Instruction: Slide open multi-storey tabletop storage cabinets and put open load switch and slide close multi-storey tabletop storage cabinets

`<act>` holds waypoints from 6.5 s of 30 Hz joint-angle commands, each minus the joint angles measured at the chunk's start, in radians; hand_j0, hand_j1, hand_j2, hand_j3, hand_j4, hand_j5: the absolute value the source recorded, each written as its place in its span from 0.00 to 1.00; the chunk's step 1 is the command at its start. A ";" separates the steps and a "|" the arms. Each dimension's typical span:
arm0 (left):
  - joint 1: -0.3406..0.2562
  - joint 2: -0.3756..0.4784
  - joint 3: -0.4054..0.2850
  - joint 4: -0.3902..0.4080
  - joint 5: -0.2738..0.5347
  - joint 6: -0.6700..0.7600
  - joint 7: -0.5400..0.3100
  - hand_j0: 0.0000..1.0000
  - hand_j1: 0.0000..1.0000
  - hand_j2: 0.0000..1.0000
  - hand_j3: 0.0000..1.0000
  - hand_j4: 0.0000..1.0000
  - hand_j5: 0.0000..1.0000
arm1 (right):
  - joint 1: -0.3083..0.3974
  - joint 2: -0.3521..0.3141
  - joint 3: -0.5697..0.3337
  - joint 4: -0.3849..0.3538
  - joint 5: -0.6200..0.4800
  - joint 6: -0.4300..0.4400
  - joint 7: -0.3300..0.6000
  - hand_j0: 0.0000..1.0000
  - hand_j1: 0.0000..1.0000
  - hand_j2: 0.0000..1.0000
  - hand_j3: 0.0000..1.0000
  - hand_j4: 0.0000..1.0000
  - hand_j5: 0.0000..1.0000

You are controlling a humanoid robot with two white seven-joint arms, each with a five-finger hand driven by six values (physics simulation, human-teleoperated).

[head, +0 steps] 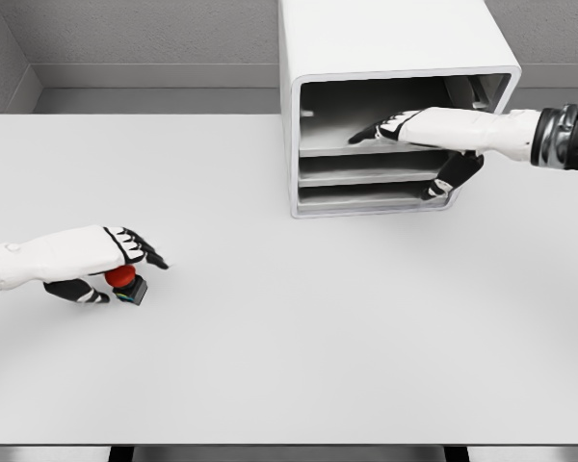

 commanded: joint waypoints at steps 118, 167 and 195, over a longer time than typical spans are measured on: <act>-0.506 -0.371 -0.107 -0.060 0.257 0.002 -0.015 0.41 0.41 0.41 0.41 0.41 0.41 | 0.046 -0.267 0.065 -0.180 -0.036 -0.260 0.000 1.00 1.00 1.00 1.00 1.00 1.00; -0.601 -0.658 -0.222 0.267 -0.039 0.002 -0.003 0.86 0.86 0.86 0.86 0.86 0.86 | 0.034 -0.430 0.043 -0.197 -0.187 -0.260 0.000 1.00 1.00 1.00 1.00 1.00 1.00; -0.396 0.031 -0.216 -0.123 0.489 0.002 -0.014 1.00 1.00 1.00 1.00 1.00 1.00 | 0.046 -0.249 0.073 -0.123 -0.136 -0.260 0.000 1.00 1.00 1.00 1.00 1.00 1.00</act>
